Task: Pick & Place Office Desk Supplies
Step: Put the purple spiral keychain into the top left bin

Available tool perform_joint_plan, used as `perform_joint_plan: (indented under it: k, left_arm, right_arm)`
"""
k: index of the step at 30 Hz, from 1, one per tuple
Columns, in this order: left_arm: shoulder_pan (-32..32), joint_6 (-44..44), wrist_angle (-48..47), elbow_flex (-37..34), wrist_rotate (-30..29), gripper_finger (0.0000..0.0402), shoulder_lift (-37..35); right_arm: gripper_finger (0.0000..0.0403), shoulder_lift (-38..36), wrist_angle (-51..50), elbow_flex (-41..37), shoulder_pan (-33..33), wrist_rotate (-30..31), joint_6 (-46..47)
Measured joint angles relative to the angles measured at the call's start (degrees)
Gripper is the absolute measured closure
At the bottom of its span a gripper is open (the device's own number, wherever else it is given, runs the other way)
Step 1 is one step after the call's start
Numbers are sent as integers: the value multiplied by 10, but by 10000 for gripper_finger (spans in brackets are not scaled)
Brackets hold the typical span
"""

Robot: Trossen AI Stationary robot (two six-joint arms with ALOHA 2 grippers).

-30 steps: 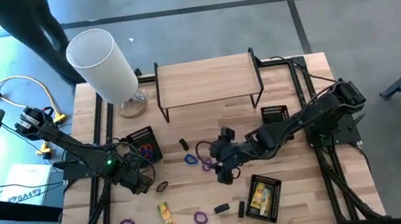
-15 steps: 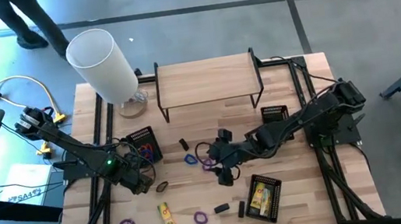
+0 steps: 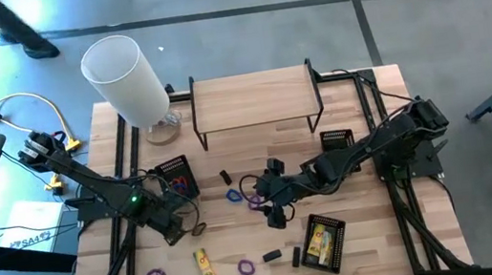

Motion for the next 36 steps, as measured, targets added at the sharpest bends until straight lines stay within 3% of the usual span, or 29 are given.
perform_joint_plan:
  k: [6,11,22,36]
  left_arm:
    - [13,7,-9,0,44,215,-1]
    - [-6,-11,-39,6,29,215,-1]
    - [-110,-184,-104,17,-15,215,-1]
    - [-156,-128,-62,17,-20,215,-1]
  right_arm:
    - [125,0,0,0,0,0,-18]
    - [125,0,0,0,0,0,-30]
    - [125,0,-1,0,0,0,-75]
    - [125,0,-19,0,0,-1,-83]
